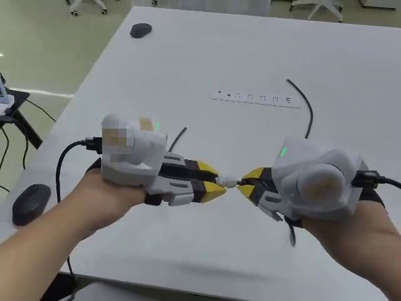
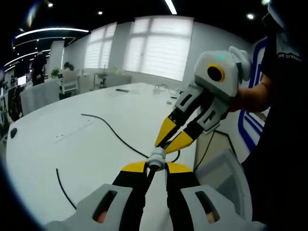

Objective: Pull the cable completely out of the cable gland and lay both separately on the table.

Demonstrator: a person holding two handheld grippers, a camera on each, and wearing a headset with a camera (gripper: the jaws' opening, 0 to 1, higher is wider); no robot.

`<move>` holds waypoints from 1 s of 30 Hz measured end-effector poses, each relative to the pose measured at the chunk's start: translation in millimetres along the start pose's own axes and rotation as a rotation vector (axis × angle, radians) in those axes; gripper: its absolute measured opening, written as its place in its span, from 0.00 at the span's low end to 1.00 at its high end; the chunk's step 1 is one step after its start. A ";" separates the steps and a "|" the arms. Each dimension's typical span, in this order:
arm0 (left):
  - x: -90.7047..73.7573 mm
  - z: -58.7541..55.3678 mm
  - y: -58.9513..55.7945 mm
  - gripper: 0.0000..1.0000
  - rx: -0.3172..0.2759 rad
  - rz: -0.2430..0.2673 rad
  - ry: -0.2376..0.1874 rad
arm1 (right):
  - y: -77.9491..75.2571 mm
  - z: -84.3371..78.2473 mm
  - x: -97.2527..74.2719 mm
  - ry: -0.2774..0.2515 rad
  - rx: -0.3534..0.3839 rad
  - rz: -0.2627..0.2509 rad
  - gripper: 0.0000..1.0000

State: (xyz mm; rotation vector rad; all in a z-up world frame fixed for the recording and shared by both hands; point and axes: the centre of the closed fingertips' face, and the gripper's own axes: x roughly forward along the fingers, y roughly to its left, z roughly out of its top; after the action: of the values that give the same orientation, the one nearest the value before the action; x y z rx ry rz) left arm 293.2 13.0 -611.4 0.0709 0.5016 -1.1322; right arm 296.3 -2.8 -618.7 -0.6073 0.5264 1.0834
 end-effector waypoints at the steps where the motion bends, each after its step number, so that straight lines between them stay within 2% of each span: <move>1: 0.5 -0.4 -0.3 0.14 0.000 0.000 0.001 | 0.4 -1.0 0.2 0.002 0.007 0.000 0.01; 6: 2.8 -2.4 -2.2 0.14 -0.003 -0.005 0.007 | 1.2 -7.2 0.7 -0.001 0.087 0.004 0.00; 12: 7.6 -5.0 -5.7 0.14 0.001 -0.011 0.017 | 3.1 -14.7 0.3 -0.003 0.136 0.005 0.00; 30: 14.8 -8.0 -10.4 0.14 -0.018 -0.003 0.019 | 0.1 -31.8 -2.6 -0.005 0.209 -0.025 0.00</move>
State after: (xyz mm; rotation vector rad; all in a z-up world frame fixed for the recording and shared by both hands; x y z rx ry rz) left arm 286.1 -1.7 -622.6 0.0660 0.5290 -1.1308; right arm 292.2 -26.2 -640.1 -0.4273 0.6176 0.9915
